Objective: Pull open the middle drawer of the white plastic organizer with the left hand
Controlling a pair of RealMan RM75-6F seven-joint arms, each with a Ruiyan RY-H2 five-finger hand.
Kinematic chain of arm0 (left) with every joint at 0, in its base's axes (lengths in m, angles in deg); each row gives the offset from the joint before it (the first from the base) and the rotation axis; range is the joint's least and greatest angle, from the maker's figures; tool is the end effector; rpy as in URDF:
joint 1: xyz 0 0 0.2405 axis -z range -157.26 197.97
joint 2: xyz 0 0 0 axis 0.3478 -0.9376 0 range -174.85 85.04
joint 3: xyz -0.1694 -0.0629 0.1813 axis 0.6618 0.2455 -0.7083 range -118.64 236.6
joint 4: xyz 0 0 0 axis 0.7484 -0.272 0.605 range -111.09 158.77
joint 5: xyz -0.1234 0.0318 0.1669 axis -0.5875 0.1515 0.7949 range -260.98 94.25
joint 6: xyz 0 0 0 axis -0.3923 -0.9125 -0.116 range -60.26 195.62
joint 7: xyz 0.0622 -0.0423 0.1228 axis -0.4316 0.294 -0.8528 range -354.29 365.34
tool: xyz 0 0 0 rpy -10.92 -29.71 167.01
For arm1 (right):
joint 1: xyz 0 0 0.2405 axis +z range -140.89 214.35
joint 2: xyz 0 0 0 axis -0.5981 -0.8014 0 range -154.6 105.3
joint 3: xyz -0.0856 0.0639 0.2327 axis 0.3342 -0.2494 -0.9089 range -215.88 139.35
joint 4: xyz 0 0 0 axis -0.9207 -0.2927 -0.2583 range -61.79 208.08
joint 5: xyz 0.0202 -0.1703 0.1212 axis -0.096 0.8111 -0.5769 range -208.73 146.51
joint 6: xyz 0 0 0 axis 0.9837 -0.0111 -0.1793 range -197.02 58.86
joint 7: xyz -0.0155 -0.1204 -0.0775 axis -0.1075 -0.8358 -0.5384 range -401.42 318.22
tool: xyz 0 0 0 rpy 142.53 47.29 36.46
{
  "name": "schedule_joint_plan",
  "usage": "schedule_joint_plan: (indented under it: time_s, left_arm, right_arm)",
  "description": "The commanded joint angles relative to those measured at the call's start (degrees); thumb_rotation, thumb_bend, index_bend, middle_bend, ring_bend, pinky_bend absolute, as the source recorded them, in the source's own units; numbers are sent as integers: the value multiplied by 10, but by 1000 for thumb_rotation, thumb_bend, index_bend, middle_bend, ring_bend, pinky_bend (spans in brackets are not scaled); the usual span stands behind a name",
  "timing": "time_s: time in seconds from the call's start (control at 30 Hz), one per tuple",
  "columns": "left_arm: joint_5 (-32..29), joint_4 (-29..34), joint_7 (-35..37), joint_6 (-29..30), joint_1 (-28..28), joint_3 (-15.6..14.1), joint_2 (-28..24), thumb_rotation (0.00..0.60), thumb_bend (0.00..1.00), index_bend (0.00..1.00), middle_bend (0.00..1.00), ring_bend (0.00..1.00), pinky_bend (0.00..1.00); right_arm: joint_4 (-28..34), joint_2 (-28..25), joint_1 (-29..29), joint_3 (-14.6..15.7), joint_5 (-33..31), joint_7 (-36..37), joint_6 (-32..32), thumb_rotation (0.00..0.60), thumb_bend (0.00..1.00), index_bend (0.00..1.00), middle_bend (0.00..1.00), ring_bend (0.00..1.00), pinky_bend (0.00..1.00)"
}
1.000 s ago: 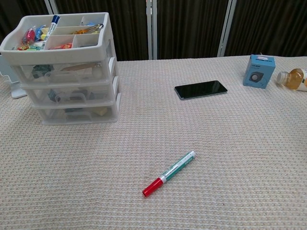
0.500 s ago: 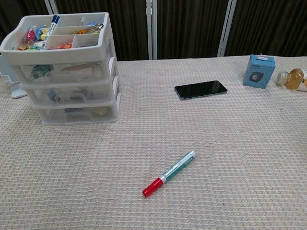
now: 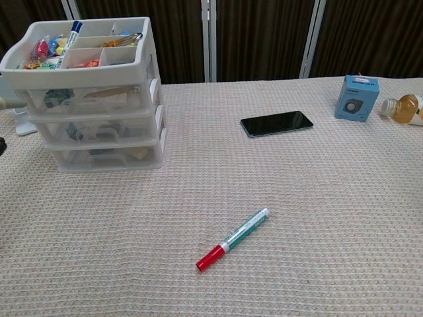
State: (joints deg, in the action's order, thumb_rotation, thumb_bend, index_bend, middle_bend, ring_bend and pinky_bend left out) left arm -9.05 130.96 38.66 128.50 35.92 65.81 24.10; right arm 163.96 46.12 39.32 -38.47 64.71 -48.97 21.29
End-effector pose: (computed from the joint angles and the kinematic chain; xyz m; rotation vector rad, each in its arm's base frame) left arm -0.2344 0.2243 0.0702 -1.1206 -1.9300 -1.3178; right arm -0.2869 -0.1571 0.1223 1.4860 -0.7899 0.9740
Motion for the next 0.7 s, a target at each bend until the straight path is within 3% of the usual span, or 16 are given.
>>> schedule_joint_plan:
  time_s: [0.03, 0.33, 0.7]
  left_arm:
    - [-33, -6, 22, -44, 32, 24, 10, 600, 876, 12, 775, 772, 648]
    - [-87, -33, 17, -94, 73, 46, 43, 600, 892, 14, 779, 774, 649]
    - [-134, -55, -21, -103, 102, 63, 83, 600, 896, 66, 781, 778, 649]
  right_arm:
    - [1, -2, 0, -1, -1, 3, 0, 600, 19, 0, 0, 0, 0]
    - [7, -10, -1, -2, -1, 16, 5, 600, 20, 0, 0, 0, 0]
    - [10, -16, -1, -3, -1, 26, 6, 600, 20, 0, 0, 0, 0]
